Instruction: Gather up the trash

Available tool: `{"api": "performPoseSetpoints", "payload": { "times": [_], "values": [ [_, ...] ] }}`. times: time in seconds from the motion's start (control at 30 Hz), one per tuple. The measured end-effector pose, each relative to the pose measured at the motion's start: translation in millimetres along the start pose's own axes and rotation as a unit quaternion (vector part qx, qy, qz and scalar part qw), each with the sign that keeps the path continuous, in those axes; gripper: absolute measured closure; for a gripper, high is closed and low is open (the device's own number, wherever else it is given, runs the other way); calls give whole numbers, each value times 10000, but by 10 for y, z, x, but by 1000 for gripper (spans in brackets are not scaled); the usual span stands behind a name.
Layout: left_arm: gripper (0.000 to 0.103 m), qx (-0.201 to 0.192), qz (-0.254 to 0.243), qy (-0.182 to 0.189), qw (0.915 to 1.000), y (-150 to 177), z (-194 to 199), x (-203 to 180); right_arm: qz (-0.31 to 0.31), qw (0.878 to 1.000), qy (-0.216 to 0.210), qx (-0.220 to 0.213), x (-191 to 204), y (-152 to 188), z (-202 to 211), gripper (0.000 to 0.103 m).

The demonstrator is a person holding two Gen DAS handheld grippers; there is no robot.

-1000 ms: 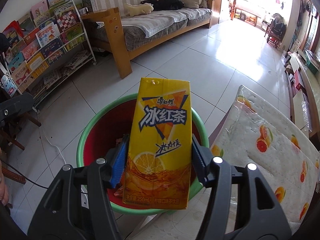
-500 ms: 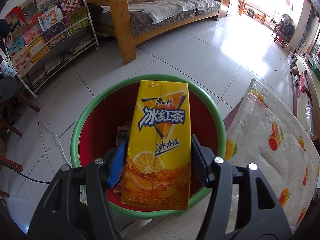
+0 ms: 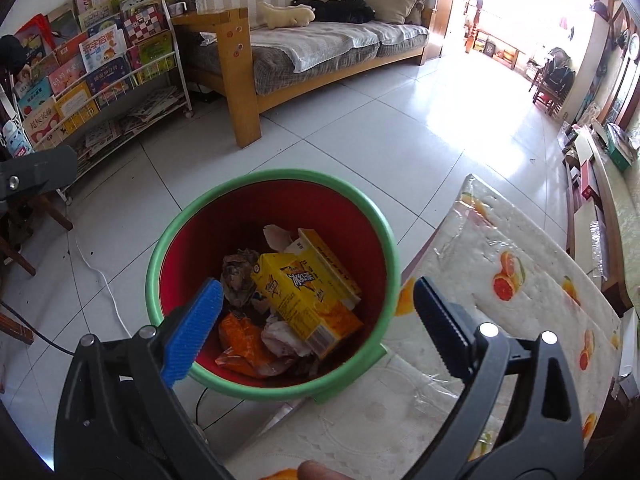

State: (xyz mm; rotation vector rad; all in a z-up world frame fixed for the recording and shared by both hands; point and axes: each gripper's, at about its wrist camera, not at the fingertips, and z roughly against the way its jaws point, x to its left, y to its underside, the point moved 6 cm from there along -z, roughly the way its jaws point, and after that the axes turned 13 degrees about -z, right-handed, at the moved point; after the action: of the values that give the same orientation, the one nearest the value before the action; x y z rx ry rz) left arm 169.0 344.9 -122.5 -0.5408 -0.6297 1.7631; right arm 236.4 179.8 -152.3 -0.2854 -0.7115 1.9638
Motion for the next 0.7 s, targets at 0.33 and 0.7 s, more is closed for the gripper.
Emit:
{"api": "performPoseSetpoints", "payload": {
  "times": [0.33,0.7],
  "values": [
    [8,-775,-571,446,9944,-165,594,-1103,-527,9911,555,-1092,-898,75,1247,5],
    [8,-873,-1160,713,9868,12,882,-2145,-1689,9689,1024,-1491,-2089,643,2040,5]
  ]
}}
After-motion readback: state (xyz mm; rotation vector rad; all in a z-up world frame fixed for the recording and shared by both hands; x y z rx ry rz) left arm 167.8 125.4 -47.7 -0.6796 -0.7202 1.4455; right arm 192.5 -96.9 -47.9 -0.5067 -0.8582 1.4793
